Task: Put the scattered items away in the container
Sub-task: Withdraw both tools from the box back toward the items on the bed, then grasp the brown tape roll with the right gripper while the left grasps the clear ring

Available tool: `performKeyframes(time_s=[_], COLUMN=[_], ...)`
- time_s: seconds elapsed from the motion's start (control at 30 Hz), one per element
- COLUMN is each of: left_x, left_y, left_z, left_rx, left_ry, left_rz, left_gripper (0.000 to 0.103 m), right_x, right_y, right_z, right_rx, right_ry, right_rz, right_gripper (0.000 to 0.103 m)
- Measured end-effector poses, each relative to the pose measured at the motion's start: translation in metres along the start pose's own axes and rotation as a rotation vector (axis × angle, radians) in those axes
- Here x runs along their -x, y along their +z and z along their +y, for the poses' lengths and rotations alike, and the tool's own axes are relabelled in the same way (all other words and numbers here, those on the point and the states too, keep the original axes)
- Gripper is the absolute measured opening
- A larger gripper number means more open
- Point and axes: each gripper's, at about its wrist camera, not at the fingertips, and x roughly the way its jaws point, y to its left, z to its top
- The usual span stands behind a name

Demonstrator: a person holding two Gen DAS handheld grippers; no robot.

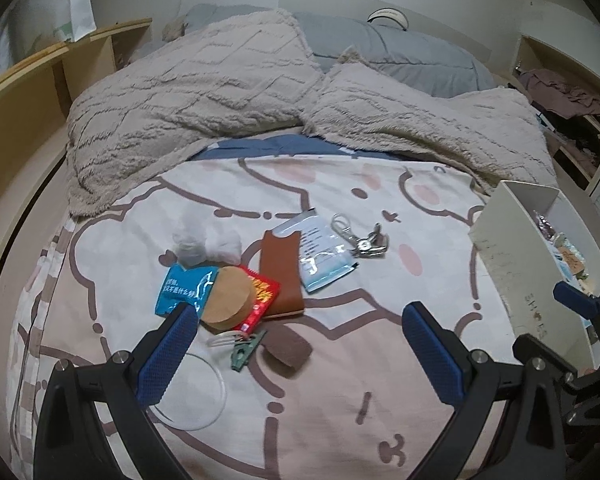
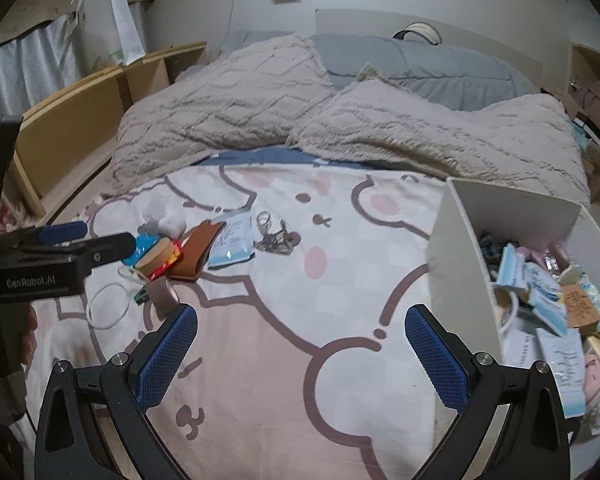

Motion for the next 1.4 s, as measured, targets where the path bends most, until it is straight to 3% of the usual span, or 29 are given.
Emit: performKeyframes(time_s=[0.43, 0.83, 1.0, 1.1, 1.17, 1.27, 1.3, 1.37, 1.4], left_x=[-0.035, -0.060, -0.062, -0.058, -0.058, -0.060, -0.061, -0.063, -0.063], left_y=[-0.006, -0.030, -0.040, -0.042, -0.044, -0.050, -0.052, -0.056, -0.057], left_z=[0.063, 0.130, 0.143, 0.147, 0.145, 0.139, 0.135, 0.130, 0.129], left_rx=[0.098, 0.199, 0.205, 0.202, 0.182, 0.125, 0.102, 0.067, 0.052], left_ry=[0.051, 0.124, 0.101, 0.060, 0.038, 0.026, 0.024, 0.023, 0.020], left_rz=[0.051, 0.113, 0.124, 0.109, 0.109, 0.119, 0.123, 0.126, 0.124], left_gripper=[0.103, 0.103, 0.103, 0.103, 0.103, 0.103, 0.103, 0.103, 0.103], right_x=[-0.051, -0.096, -0.110, -0.116, -0.119, -0.122, -0.123, -0.125, -0.126], right_y=[-0.009, -0.004, 0.000, -0.004, -0.009, -0.014, -0.015, -0.017, -0.017], right_z=[0.028, 0.086, 0.107, 0.125, 0.133, 0.134, 0.133, 0.134, 0.134], right_rx=[0.049, 0.119, 0.128, 0.214, 0.258, 0.250, 0.238, 0.234, 0.231], right_ry=[0.049, 0.127, 0.176, 0.178, 0.132, 0.171, 0.184, 0.232, 0.253], right_rz=[0.094, 0.126, 0.132, 0.132, 0.123, 0.125, 0.129, 0.136, 0.144], right_gripper=[0.103, 0.103, 0.103, 0.103, 0.103, 0.103, 0.101, 0.086, 0.071])
